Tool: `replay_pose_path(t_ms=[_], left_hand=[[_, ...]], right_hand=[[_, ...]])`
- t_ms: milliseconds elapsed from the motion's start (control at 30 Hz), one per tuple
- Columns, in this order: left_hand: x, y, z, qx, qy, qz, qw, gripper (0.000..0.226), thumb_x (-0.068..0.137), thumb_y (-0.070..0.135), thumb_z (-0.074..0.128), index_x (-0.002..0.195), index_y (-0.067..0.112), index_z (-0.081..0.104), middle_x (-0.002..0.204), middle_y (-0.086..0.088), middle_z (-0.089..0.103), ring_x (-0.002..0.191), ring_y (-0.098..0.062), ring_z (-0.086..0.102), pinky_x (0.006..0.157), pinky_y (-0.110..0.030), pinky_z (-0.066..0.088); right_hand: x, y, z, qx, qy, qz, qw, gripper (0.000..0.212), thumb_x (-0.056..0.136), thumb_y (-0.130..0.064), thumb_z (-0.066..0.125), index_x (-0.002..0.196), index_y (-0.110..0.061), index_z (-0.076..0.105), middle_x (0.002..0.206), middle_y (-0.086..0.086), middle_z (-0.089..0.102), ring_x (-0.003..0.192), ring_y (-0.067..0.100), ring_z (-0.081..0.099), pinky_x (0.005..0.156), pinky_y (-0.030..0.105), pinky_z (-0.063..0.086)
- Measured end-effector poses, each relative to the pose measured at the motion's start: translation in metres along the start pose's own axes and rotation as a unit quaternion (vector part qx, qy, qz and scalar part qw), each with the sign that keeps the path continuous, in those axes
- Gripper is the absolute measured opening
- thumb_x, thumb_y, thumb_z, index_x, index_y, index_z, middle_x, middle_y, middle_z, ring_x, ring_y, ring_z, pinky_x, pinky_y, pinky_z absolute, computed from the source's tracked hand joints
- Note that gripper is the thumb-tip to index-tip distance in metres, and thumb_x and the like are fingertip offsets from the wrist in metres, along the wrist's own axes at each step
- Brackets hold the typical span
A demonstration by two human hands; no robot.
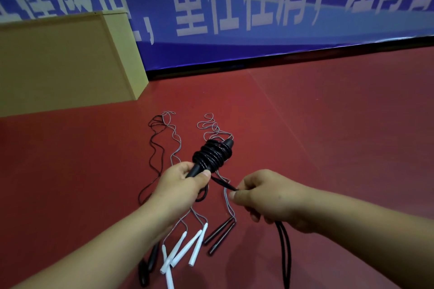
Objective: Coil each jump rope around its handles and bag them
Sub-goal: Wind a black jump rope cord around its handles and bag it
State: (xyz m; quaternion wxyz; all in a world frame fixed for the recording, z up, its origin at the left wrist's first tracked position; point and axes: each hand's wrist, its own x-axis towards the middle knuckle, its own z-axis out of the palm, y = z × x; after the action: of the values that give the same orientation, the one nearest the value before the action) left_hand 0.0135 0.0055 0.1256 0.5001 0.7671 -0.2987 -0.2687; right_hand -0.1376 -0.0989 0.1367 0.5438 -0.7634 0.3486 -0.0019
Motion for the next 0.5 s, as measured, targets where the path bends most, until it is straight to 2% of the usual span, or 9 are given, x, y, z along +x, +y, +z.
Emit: replay_pose_path(t_ms=[100,233,333,433,500], left_hand=[[0.002,-0.002,0.000,0.026,0.015,0.015,0.999,0.003,0.091,0.021,0.066,0.092,0.019,0.065,0.078,0.000,0.064,0.074,-0.015,0.059,0.069,-0.028,0.043],[0.008,-0.008,0.000,0.070,0.031,0.033,0.997,0.009,0.088,0.024,0.069,0.090,0.019,0.062,0.069,0.002,0.063,0.065,-0.016,0.057,0.067,-0.031,0.045],[0.008,-0.008,-0.001,0.156,0.035,0.064,0.985,0.012,0.087,0.032,0.068,0.088,0.025,0.059,0.068,0.005,0.063,0.058,-0.012,0.057,0.057,-0.026,0.041],[0.010,-0.007,-0.002,0.205,0.039,0.081,0.975,0.015,0.086,0.036,0.068,0.087,0.028,0.056,0.072,0.005,0.064,0.055,-0.008,0.056,0.052,-0.023,0.037],[0.012,-0.007,-0.003,0.231,0.043,0.087,0.968,0.016,0.086,0.036,0.069,0.085,0.029,0.054,0.069,0.007,0.062,0.053,-0.004,0.053,0.049,-0.020,0.035]], right_hand=[[-0.003,-0.002,-0.001,0.001,-0.019,-0.010,1.000,0.021,0.095,-0.031,0.059,0.084,-0.013,0.061,0.061,0.003,0.052,0.050,0.013,0.045,0.046,0.021,0.038],[-0.005,-0.002,-0.004,-0.005,-0.013,-0.025,1.000,0.024,0.097,-0.032,0.056,0.084,-0.013,0.064,0.061,-0.001,0.051,0.052,0.012,0.045,0.054,0.023,0.042],[-0.007,-0.004,-0.005,-0.012,-0.018,-0.031,0.999,0.027,0.097,-0.033,0.055,0.081,-0.015,0.066,0.060,-0.002,0.051,0.052,0.012,0.043,0.051,0.023,0.039],[-0.008,-0.006,-0.009,-0.076,0.000,-0.035,0.996,0.033,0.093,-0.034,0.060,0.065,-0.017,0.062,0.055,-0.003,0.052,0.050,0.012,0.043,0.050,0.021,0.035],[-0.009,-0.007,-0.013,-0.065,0.001,-0.027,0.997,0.031,0.093,-0.030,0.060,0.069,-0.012,0.066,0.059,0.001,0.058,0.051,0.014,0.046,0.047,0.020,0.034]])
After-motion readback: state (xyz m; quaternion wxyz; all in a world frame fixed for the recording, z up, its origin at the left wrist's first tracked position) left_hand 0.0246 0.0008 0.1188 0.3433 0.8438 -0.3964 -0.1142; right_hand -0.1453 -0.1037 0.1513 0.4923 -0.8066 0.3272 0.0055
